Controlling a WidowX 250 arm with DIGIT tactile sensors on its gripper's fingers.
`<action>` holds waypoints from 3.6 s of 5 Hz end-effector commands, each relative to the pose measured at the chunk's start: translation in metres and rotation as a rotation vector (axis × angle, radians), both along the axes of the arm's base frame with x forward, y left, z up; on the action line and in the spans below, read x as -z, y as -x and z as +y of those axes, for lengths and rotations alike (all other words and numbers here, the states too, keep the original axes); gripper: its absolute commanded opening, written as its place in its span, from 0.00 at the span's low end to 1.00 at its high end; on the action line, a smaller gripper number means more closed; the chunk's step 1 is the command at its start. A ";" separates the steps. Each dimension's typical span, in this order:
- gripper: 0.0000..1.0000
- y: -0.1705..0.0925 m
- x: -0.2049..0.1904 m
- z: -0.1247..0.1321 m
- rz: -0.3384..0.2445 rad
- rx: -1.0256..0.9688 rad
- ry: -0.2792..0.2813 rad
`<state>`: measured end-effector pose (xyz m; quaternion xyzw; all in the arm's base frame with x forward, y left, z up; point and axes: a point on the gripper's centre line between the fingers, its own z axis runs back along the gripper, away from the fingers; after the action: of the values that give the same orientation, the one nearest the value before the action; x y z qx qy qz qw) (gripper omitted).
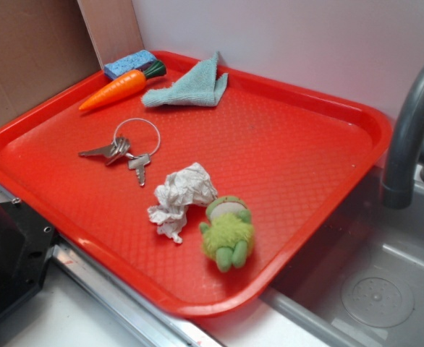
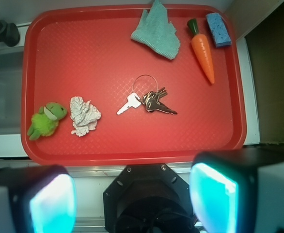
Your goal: Grab the silver keys.
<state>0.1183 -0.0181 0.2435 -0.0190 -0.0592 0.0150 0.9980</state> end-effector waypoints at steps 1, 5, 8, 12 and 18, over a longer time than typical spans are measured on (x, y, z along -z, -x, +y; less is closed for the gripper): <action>1.00 0.000 0.000 0.000 0.000 0.000 0.000; 1.00 -0.083 0.096 0.052 -0.109 0.045 0.081; 1.00 -0.106 0.169 0.047 -0.153 0.247 0.224; 0.00 -0.116 0.215 0.024 -0.024 0.285 0.270; 0.00 -0.058 0.096 0.052 -0.139 0.055 0.161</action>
<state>0.1698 0.0363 0.1396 -0.1097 -0.1015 -0.0064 0.9887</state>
